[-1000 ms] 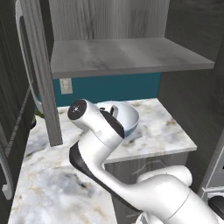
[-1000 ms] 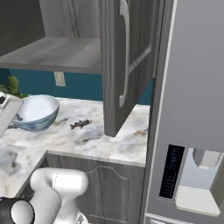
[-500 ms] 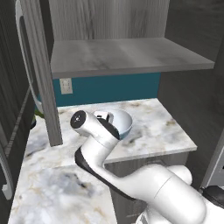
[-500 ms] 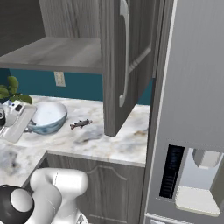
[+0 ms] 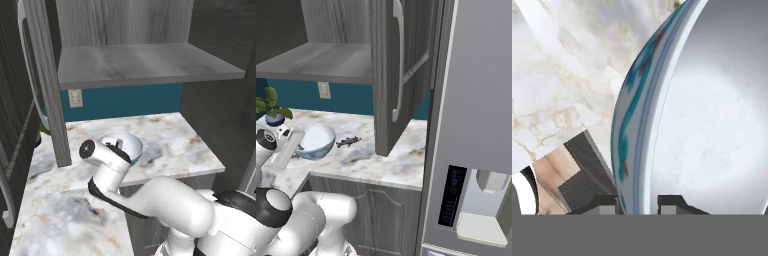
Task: Retrieve the bowl from the cabinet, then place the raw meat into the bowl to avoid contamination.
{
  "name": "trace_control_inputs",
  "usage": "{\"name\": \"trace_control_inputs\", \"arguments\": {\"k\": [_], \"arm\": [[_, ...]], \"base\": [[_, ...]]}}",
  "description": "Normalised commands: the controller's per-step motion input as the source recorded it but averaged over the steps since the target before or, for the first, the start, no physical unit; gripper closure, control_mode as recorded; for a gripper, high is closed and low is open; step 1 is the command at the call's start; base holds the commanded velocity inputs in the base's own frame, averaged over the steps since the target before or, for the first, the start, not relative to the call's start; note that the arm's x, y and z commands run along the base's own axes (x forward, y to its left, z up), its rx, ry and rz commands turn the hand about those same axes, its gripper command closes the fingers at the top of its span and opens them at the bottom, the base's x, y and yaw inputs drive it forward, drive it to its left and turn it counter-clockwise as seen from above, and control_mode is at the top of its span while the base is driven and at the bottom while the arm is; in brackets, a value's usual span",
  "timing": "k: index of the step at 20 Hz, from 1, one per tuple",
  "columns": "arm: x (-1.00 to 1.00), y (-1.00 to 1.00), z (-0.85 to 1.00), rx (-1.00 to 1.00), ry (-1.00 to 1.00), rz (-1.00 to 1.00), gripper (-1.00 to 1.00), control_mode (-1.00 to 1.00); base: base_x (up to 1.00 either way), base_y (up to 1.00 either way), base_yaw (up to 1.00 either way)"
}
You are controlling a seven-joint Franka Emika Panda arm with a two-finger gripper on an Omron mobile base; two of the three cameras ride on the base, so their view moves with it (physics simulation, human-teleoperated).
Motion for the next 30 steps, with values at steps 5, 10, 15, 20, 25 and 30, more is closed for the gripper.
{"name": "trace_control_inputs", "arguments": {"k": [5,10,15,20,25,30], "arm": [[0.32,0.3,-0.39,-0.02,0.0,0.04,1.0,-1.0],[0.3,0.31,-0.3,0.0,0.0,0.04,1.0,-1.0],[0.32,0.2,-0.2,0.01,0.0,0.04,1.0,-1.0],[0.32,0.19,-0.2,0.0,0.0,0.03,1.0,-1.0],[0.31,0.22,-0.21,0.0,0.0,0.03,-1.0,-1.0],[0.22,0.16,-0.1,0.0,0.02,0.01,-1.0,-1.0]], "base": [[0.0,0.0,0.0],[0.0,0.0,0.0],[0.0,0.0,0.0],[0.0,0.0,0.0],[0.0,0.0,0.0],[0.0,0.0,0.0]]}}
